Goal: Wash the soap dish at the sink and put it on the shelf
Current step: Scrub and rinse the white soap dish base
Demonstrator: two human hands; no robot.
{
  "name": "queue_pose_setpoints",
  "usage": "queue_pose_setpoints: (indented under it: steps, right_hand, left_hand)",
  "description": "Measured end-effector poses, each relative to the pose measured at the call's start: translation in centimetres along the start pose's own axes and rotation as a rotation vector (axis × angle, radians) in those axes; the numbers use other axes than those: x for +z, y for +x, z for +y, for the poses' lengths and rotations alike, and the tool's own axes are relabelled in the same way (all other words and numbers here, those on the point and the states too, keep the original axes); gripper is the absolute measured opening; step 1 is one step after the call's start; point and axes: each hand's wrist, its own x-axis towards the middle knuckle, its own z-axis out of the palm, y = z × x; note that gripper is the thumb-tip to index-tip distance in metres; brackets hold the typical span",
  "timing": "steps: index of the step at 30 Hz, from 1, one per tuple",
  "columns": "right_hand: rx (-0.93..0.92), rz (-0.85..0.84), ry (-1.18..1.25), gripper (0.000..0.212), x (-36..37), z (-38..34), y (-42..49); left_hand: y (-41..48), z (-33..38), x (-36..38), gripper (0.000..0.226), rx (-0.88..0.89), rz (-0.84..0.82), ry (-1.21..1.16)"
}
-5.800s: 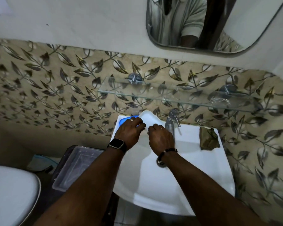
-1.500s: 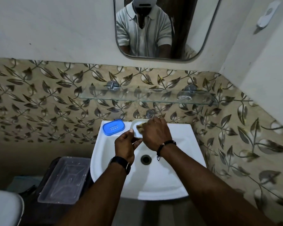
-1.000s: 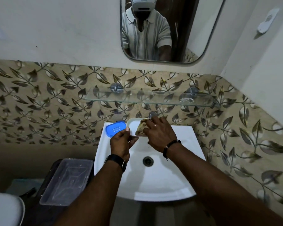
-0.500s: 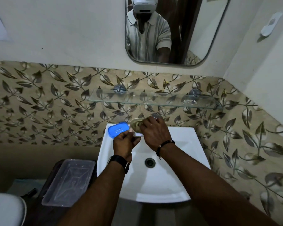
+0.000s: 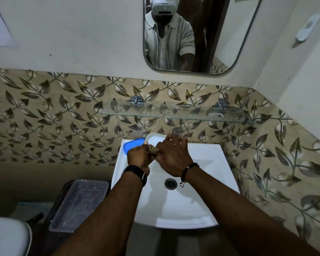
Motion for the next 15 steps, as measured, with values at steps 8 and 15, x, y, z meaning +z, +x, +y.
queue_pose_setpoints:
  steps: [8, 15]
  right_hand:
    - [0.043, -0.181, 0.567, 0.011, -1.5, 2.9, 0.2]
    - [0.274, -0.170, 1.381, 0.025, -1.7, 6.0, -0.3]
  left_hand:
    - [-0.7, 0.9, -0.3, 0.021, 0.004, -0.212, 0.108]
    - [-0.4, 1.6, -1.9, 0.017, 0.237, -0.495, 0.490]
